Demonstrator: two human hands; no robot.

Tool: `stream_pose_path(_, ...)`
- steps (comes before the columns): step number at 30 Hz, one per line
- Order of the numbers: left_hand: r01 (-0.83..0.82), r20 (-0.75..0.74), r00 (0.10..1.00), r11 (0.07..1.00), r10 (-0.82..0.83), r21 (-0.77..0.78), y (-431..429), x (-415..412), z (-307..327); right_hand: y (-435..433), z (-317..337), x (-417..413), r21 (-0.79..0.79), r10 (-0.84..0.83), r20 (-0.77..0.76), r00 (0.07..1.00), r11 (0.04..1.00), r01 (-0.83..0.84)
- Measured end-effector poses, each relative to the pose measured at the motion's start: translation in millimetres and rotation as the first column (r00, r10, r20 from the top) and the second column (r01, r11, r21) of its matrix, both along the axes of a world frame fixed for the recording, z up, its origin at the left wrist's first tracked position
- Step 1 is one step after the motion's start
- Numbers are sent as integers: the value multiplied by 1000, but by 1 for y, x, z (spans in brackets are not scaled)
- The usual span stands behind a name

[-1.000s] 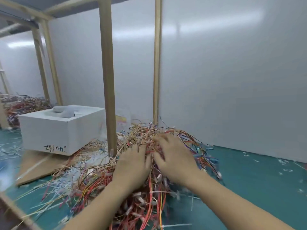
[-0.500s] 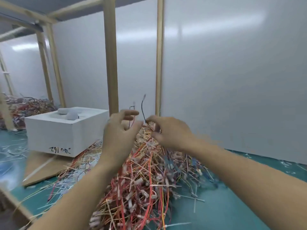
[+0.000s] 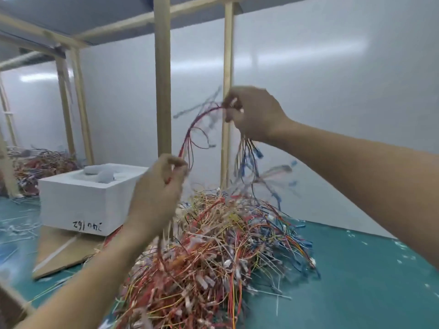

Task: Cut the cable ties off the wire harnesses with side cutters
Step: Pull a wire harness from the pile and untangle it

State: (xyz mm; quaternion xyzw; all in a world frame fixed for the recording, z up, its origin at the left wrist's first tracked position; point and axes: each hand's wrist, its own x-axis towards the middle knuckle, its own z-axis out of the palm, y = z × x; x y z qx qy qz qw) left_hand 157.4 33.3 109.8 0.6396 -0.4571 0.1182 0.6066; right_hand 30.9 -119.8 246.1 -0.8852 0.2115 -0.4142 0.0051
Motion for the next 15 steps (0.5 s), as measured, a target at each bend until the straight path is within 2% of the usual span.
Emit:
stream_pose_path(2, 18, 32, 999, 999, -16, -40, 4, 12, 42, -13, -12, -11, 106, -88, -96, 991, 990, 98)
stream_pose_path(4, 36, 58, 998, 996, -31, -79, 7, 12, 94, -19, -23, -18, 259, -9, -101, 995, 965, 35)
stream_pose_path(7, -8, 291, 957, 1000, 4, 14, 11, 6, 163, -18, -31, -15, 390, 103, -11, 995, 916, -91)
stream_pose_path(9, 5, 343, 938, 989, -55, 146, 5, 2, 188, -15, -34, -10, 441, 133, 7, 991, 889, -122)
stream_pose_path(12, 109, 173, 968, 923, -183, 370, -9, -6, 182, -5, -50, -6, 540, 188, -97, 977, 835, -108)
stream_pose_path(15, 228, -4, 966, 849, -257, 477, -19, -8, 148, 10, -80, -5, 563, 248, -68, 966, 809, -168)
